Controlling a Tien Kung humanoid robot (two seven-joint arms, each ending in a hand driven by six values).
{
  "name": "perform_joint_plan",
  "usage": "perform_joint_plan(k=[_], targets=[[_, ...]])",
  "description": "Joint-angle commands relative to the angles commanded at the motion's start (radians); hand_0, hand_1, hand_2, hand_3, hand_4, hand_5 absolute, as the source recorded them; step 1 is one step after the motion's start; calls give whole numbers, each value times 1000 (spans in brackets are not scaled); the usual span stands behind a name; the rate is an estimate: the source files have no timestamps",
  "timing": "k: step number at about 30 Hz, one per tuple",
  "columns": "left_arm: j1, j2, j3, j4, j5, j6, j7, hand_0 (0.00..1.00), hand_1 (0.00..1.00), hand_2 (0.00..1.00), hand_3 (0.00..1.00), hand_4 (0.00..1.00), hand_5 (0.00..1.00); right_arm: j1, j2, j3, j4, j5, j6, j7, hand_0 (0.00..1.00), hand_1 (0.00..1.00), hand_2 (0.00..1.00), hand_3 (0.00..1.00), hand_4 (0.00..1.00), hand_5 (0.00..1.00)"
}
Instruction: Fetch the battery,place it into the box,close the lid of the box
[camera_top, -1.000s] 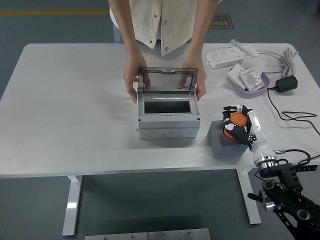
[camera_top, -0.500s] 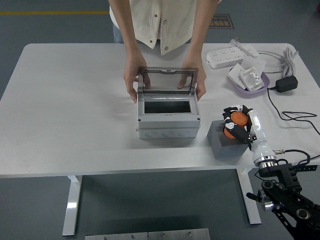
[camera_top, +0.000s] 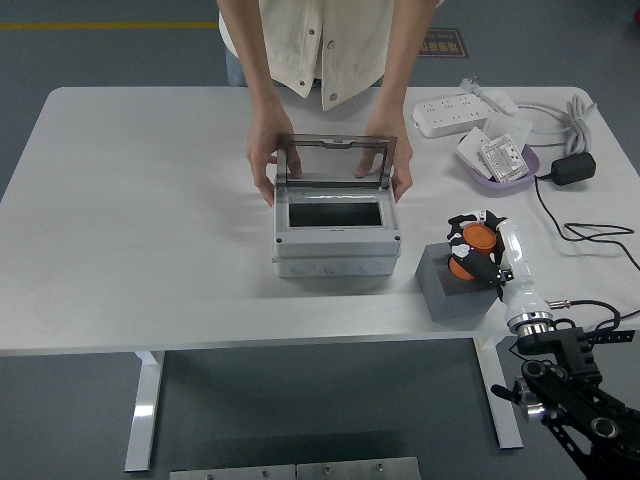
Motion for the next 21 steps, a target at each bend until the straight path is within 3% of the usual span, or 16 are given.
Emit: perform_joint_plan(k=[21], targets=[[-1, 3, -43, 0, 44, 6, -2, 640, 723, 669, 631, 682, 421, 58, -8, -3, 11, -46, -31, -23, 218, 249, 252, 273, 2, 2]])
